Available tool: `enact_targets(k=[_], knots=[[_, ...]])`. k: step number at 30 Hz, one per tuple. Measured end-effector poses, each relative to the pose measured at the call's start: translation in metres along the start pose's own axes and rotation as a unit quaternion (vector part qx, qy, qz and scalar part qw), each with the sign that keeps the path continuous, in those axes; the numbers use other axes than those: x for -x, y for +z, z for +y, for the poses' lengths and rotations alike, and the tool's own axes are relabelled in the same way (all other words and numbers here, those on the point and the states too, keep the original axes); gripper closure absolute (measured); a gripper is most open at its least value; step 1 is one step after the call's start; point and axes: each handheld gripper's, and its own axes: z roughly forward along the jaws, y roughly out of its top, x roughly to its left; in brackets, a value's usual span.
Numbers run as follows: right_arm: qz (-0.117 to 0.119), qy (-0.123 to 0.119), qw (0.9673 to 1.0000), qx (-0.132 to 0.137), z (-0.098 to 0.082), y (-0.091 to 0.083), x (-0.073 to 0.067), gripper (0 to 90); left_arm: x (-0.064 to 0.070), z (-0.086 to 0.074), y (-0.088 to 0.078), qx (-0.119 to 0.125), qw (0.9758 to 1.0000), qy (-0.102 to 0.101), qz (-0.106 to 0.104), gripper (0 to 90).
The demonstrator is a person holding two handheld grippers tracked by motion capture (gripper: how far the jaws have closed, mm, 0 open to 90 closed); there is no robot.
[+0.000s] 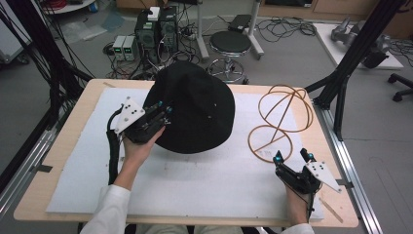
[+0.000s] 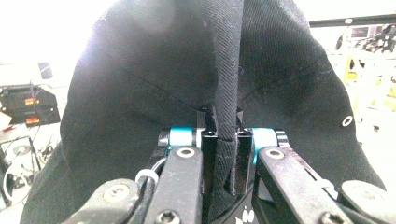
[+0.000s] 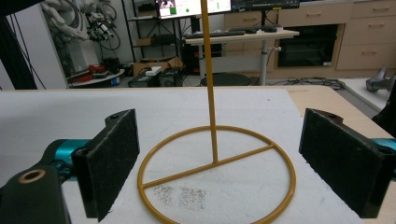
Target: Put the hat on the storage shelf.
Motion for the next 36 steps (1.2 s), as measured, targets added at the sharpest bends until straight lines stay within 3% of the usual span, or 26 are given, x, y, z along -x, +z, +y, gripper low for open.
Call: enact_targets(k=[10,15,20,30,36], knots=[[0.0,0.001,1.0,0.004,0.0,-0.001,0.001,11.4,0.017,0.016,0.02,0.046,0.9986,-0.011,-0.023,86.2],[0.001,0.007,1.0,0.006,0.0,-0.001,0.002,11.4,0.026,0.021,0.029,0.072,0.9967,-0.022,-0.03,86.2],[0.002,0.006,0.9999,0.009,0.001,-0.002,0.002,11.4,0.031,0.027,0.041,0.078,0.9957,-0.024,-0.043,86.1],[0.003,0.005,0.9999,0.009,0.001,-0.001,0.003,11.4,0.042,0.046,0.067,0.081,0.9943,-0.011,-0.069,86.1],[0.003,0.006,0.9999,0.01,0.001,-0.002,0.004,11.4,0.055,0.05,0.087,0.083,0.9915,-0.03,-0.096,86.1]])
